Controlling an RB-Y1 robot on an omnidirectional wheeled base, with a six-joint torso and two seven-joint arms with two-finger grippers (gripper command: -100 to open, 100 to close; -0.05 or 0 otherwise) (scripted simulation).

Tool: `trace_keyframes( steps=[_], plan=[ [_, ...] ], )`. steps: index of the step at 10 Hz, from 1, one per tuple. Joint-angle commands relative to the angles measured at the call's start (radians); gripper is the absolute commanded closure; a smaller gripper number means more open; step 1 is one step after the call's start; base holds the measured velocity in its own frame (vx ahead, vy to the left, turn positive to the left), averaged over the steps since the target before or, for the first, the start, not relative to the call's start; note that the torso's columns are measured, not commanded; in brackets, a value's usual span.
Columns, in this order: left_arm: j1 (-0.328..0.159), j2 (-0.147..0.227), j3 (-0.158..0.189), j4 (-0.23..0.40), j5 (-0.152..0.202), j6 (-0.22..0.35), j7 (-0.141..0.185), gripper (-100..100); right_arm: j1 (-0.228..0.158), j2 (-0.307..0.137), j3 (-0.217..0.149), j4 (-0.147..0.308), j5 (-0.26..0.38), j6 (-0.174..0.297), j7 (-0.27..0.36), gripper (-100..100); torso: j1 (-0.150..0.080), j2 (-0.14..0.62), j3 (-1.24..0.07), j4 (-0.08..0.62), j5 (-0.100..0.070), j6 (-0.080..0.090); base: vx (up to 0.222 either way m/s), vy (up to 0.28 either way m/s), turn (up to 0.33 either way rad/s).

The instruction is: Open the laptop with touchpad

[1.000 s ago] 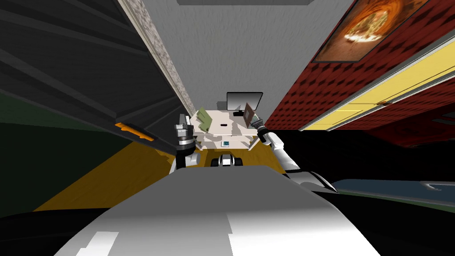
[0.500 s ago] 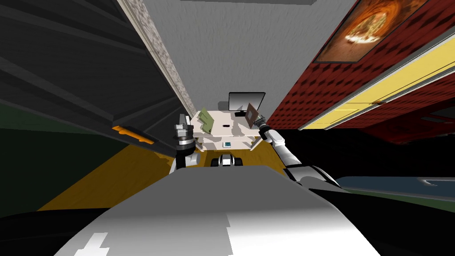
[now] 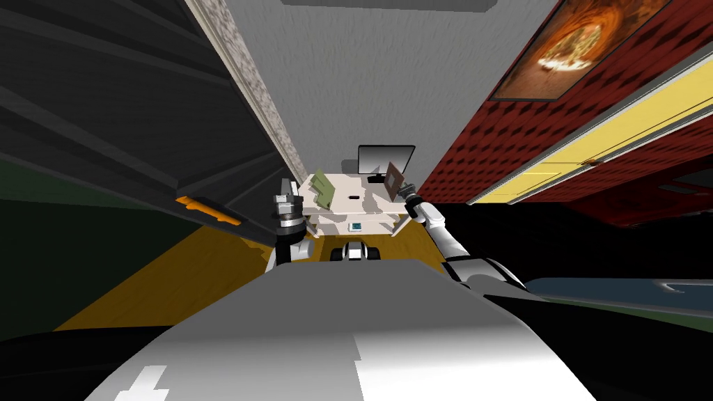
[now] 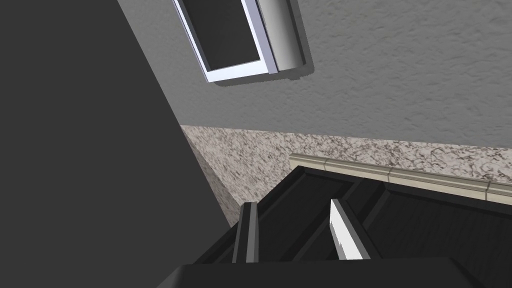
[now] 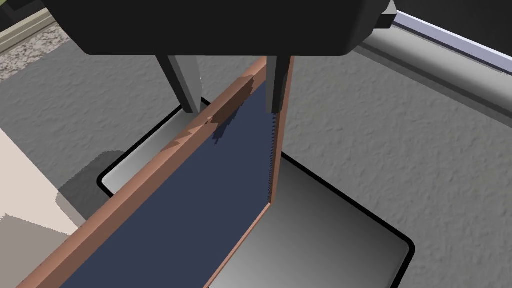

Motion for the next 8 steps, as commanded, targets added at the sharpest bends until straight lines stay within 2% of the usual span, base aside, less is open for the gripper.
trace_keyframes(
  steps=[1,6,7,8],
  plan=[
    [0.000,0.000,0.000,0.000,0.000,0.000,0.000,0,-0.013,0.019,-0.012,0.022,-0.050,-0.009,-0.031,100,-0.001,0.000,0.000,0.000,0.000,0.001,-0.035,-0.094,0.011],
    [0.000,0.000,0.000,0.000,0.000,0.000,0.000,0,-0.041,0.060,-0.034,0.062,-0.142,-0.030,-0.088,100,-0.002,-0.003,-0.002,-0.002,-0.002,0.002,-0.020,-0.088,0.004],
    [0.000,0.000,0.000,0.000,0.000,0.000,0.000,0,-0.041,0.054,-0.026,0.050,-0.132,-0.028,-0.082,100,-0.002,-0.004,-0.002,-0.002,-0.002,0.002,-0.012,-0.029,0.008],
    [0.000,0.000,0.000,0.000,0.000,0.000,0.000,0,-0.036,0.097,-0.047,0.061,-0.164,-0.053,-0.093,100,0.002,-0.004,-0.002,-0.002,0.000,0.000,0.022,-0.060,-0.053]
  ],
)
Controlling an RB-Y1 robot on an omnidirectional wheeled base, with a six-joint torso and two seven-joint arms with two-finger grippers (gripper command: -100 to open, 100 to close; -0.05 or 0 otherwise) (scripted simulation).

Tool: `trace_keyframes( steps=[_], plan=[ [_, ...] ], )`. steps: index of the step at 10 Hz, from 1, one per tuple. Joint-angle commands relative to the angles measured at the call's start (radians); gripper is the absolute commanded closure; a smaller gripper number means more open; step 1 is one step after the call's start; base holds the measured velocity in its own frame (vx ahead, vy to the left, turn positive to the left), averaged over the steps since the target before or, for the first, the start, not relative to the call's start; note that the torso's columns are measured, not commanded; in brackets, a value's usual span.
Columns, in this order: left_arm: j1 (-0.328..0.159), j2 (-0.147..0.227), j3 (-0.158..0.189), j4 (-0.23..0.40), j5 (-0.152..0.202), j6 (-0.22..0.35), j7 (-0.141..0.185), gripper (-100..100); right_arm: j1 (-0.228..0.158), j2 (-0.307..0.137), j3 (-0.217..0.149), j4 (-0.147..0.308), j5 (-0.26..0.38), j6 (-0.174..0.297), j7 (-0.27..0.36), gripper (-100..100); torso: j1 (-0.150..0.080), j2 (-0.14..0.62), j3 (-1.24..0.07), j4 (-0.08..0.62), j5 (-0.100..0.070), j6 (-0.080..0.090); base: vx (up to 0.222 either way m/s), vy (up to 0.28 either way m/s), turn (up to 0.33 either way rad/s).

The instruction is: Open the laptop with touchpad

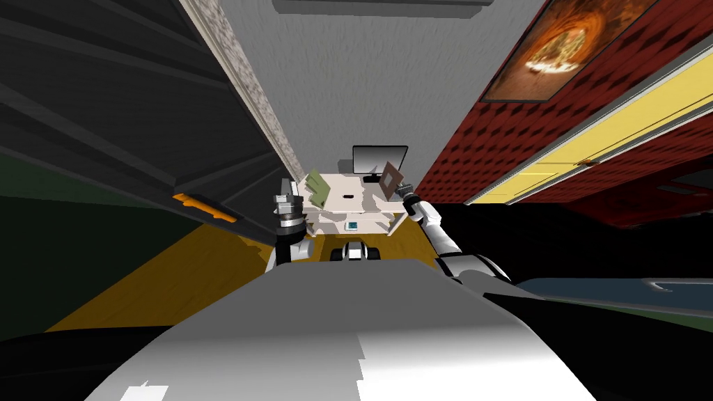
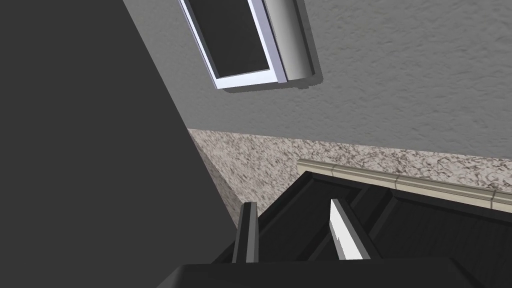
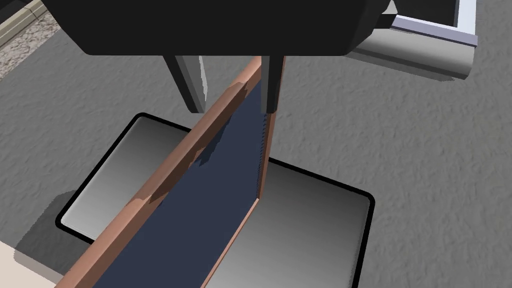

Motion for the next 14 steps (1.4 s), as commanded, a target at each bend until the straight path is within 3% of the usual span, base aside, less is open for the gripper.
trace_keyframes(
  steps=[1,7,8,9,14],
  plan=[
    [0.000,0.000,0.000,0.000,0.000,0.000,0.000,0,0.011,0.062,-0.032,0.018,-0.043,-0.036,-0.011,100,-0.001,0.000,0.000,0.000,0.000,0.000,0.040,-0.105,-0.051],
    [0.000,0.000,0.000,0.000,0.000,0.000,0.000,0,0.035,0.208,-0.105,0.061,-0.142,-0.119,-0.037,100,-0.006,-0.006,-0.004,-0.007,-0.004,0.001,0.042,-0.109,-0.047],
    [0.000,0.000,0.000,0.000,0.000,0.000,0.000,0,0.023,0.196,-0.099,0.046,-0.134,-0.115,-0.036,100,-0.005,-0.006,-0.003,-0.007,-0.004,0.001,0.006,-0.037,-0.014],
    [0.000,0.000,0.000,0.000,0.000,0.000,0.000,0,0.041,0.233,-0.118,0.067,-0.171,-0.159,-0.046,100,0.000,-0.004,-0.002,-0.004,-0.001,-0.002,0.045,-0.055,-0.104],
    [0.000,0.000,0.000,0.000,0.000,0.000,0.000,0,0.078,0.301,-0.150,0.112,-0.240,-0.240,-0.061,100,0.006,-0.002,-0.001,-0.006,-0.001,-0.007,0.058,-0.054,-0.058]
  ],
)
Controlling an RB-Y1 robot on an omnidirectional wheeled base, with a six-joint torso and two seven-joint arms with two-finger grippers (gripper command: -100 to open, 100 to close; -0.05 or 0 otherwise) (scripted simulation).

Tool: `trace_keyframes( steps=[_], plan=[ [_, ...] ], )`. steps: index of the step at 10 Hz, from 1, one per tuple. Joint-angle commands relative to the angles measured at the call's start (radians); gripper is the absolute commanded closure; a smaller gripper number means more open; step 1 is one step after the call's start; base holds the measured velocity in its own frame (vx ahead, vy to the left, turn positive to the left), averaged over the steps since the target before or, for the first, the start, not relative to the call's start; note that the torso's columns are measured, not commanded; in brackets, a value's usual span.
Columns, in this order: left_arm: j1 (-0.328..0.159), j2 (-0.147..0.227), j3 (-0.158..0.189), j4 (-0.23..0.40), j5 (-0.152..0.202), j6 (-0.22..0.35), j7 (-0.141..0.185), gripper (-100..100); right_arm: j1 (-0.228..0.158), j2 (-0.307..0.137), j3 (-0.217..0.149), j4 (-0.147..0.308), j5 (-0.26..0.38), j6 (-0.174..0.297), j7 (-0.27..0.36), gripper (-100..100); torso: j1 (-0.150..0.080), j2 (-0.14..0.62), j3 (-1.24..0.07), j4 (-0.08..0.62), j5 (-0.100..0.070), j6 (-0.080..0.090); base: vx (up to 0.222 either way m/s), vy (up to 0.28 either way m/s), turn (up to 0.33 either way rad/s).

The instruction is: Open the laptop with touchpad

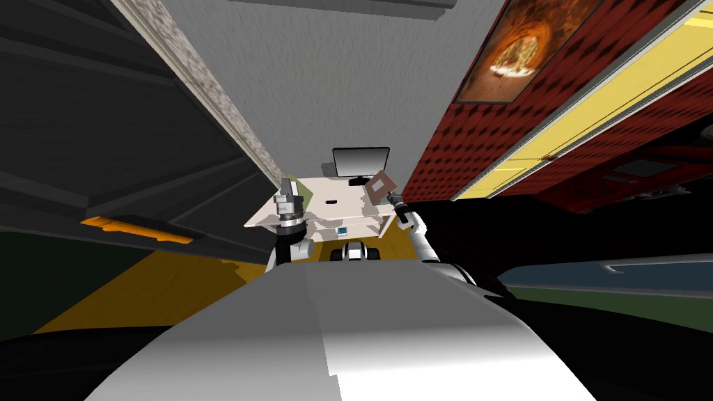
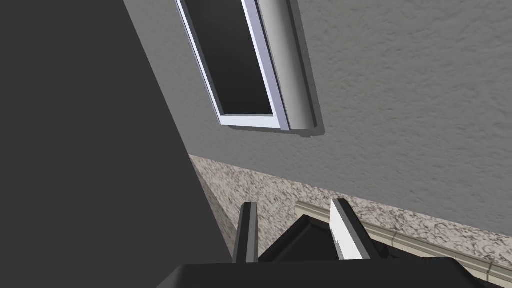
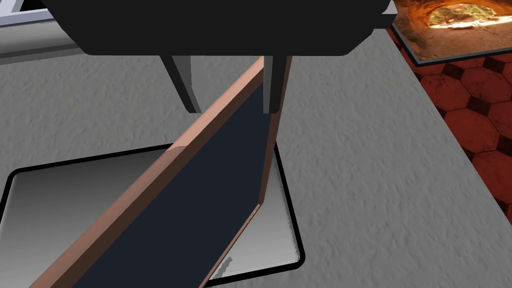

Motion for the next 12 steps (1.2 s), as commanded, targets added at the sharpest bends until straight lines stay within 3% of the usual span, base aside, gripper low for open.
trace_keyframes(
  steps=[1,5,6,7,8,9,10,12],
  plan=[
    [0.000,0.000,0.000,0.000,0.000,0.000,0.000,0,0.016,0.027,-0.004,0.032,-0.025,-0.035,-0.005,100,0.001,0.001,0.000,0.000,0.000,-0.001,0.029,-0.031,-0.022],
    [0.000,0.000,0.000,0.000,0.000,0.000,0.000,0,0.052,0.096,-0.037,0.077,-0.093,-0.115,-0.020,100,-0.001,-0.001,-0.001,0.000,0.000,0.000,0.053,-0.046,-0.054],
    [0.000,0.000,0.000,0.000,0.000,0.000,0.000,0,0.031,0.088,-0.048,0.077,-0.084,-0.107,-0.011,100,-0.001,-0.002,-0.001,-0.001,-0.001,-0.002,0.017,-0.019,-0.034],
    [0.000,0.000,0.000,0.000,0.000,0.000,0.000,0,0.012,0.058,-0.088,0.123,-0.096,-0.119,-0.012,-100,0.000,-0.001,0.000,0.003,0.002,0.000,-0.072,-0.003,0.295],
    [0.000,0.000,0.000,0.000,0.000,0.000,0.000,0,0.012,0.058,-0.088,0.123,-0.096,-0.119,-0.012,-100,0.000,0.005,0.003,0.007,0.003,0.002,-0.093,0.005,0.182],
    [0.000,0.000,0.000,0.000,0.000,0.000,0.000,0,-0.008,0.024,-0.125,0.157,-0.104,-0.123,-0.014,-100,-0.001,0.010,0.006,0.009,0.003,0.005,-0.124,0.030,0.248],
    [-0.001,0.000,0.000,0.000,0.000,0.000,0.000,0,-0.008,0.024,-0.125,0.166,-0.104,-0.123,-0.014,-100,-0.002,0.012,0.007,0.010,0.003,0.005,-0.088,0.022,0.156],
    [0.000,0.000,0.000,0.000,0.000,0.000,0.000,0,-0.048,-0.044,-0.192,0.236,-0.120,-0.130,-0.019,-100,-0.003,0.007,0.004,0.010,0.003,0.004,-0.119,0.028,0.369]
  ],
)
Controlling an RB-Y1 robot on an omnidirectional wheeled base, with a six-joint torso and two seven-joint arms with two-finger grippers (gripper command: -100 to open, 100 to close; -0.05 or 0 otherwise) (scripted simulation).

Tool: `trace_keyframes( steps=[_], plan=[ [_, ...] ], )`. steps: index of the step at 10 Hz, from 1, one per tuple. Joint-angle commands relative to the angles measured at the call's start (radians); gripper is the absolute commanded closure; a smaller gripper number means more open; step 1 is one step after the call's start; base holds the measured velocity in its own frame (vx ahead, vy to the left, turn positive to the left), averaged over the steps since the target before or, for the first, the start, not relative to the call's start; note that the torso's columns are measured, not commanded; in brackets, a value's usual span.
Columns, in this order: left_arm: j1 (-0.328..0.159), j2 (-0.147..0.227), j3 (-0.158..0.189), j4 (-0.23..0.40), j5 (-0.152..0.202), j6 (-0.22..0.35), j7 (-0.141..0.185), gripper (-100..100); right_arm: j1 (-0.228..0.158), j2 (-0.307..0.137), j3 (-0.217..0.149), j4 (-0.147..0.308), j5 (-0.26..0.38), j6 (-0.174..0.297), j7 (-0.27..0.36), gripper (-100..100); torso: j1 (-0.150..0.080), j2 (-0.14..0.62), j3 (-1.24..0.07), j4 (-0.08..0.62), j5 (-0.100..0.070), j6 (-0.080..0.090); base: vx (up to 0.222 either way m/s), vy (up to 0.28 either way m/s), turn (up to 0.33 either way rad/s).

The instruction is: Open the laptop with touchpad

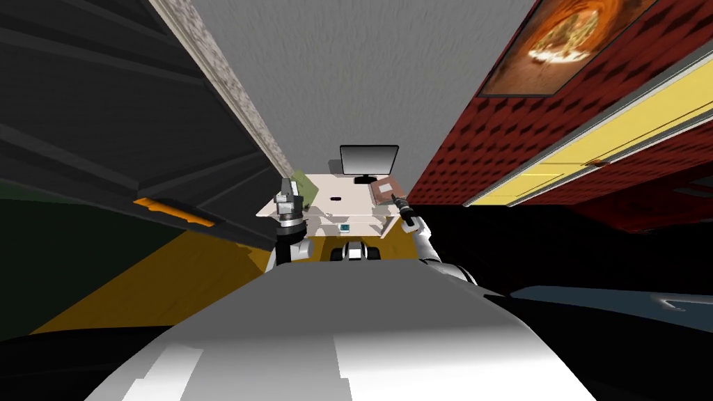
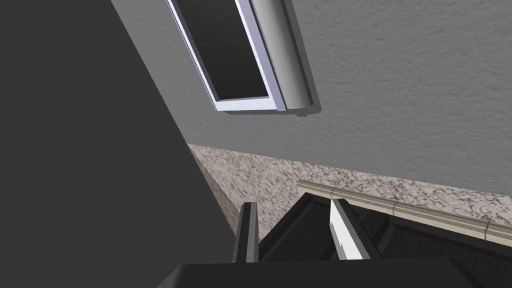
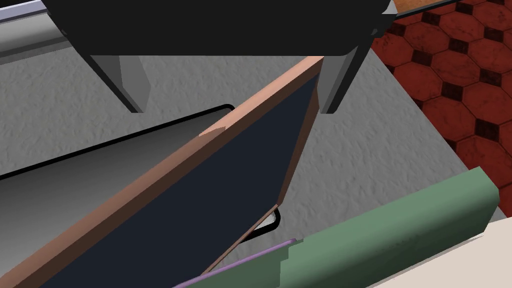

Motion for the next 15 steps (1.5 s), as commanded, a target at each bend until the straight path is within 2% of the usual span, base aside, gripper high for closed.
trace_keyframes(
  steps=[1,2,3,4,6,8,10,11,12,13,15],
  plan=[
    [0.000,0.000,0.000,0.000,0.000,0.000,0.000,0,-0.045,-0.079,-0.091,0.108,-0.020,-0.013,-0.003,-100,0.001,0.003,0.002,0.002,0.001,0.001,-0.180,0.028,0.468],
    [0.000,0.000,0.000,0.000,0.000,0.000,0.000,0,-0.045,-0.083,-0.092,0.108,-0.020,-0.013,-0.003,-100,0.002,0.006,0.004,0.003,0.002,0.001,-0.114,0.032,0.163],
    [0.000,0.000,0.000,0.000,0.000,0.000,0.000,0,-0.065,-0.117,-0.126,0.139,-0.028,-0.017,-0.005,-100,0.002,0.004,0.002,0.003,0.003,0.004,-0.093,0.069,0.226],
    [0.000,0.000,0.000,0.000,0.000,0.000,0.000,0,-0.065,-0.117,-0.128,0.128,-0.028,-0.017,-0.005,-100,0.004,0.003,0.002,0.003,0.003,0.003,-0.077,0.035,0.128],
    [0.000,0.000,0.000,0.000,0.000,0.000,0.000,0,-0.065,-0.117,-0.128,0.151,-0.028,-0.017,-0.005,-100,0.000,-0.001,0.000,0.001,0.001,0.002,-0.015,-0.004,-0.006],
    [0.000,0.000,0.000,0.000,0.000,0.000,0.000,0,-0.105,-0.185,-0.197,0.226,-0.044,-0.024,-0.009,-100,0.001,0.001,0.000,0.000,0.000,0.001,-0.086,0.041,0.304],
    [0.000,0.000,0.000,0.000,0.000,0.000,0.000,0,-0.144,-0.253,-0.261,0.322,-0.060,-0.031,-0.014,-100,0.003,0.006,0.004,0.001,0.001,0.001,-0.181,0.110,0.452],
    [0.000,0.000,0.000,0.000,0.000,0.000,0.000,0,-0.144,-0.253,-0.274,0.322,-0.060,-0.031,-0.014,-100,0.004,0.005,0.003,0.001,0.001,0.001,-0.124,0.069,0.269],
    [0.000,0.000,0.000,0.000,0.000,0.000,0.000,0,-0.130,-0.239,-0.261,0.302,-0.058,-0.023,-0.016,-100,0.000,0.001,0.001,0.002,0.002,0.002,-0.044,0.016,0.045],
    [0.000,0.000,0.000,0.000,0.000,0.000,0.000,0,-0.131,-0.239,-0.262,0.305,-0.058,-0.022,-0.016,0,-0.003,-0.002,-0.001,0.000,0.001,0.003,-0.012,0.009,-0.003],
    [0.001,0.000,0.000,0.000,0.000,0.000,0.000,0,-0.130,-0.238,-0.261,0.306,-0.058,-0.022,-0.016,0,-0.001,-0.002,-0.001,-0.001,0.000,0.002,0.000,0.000,0.000]
  ],
)
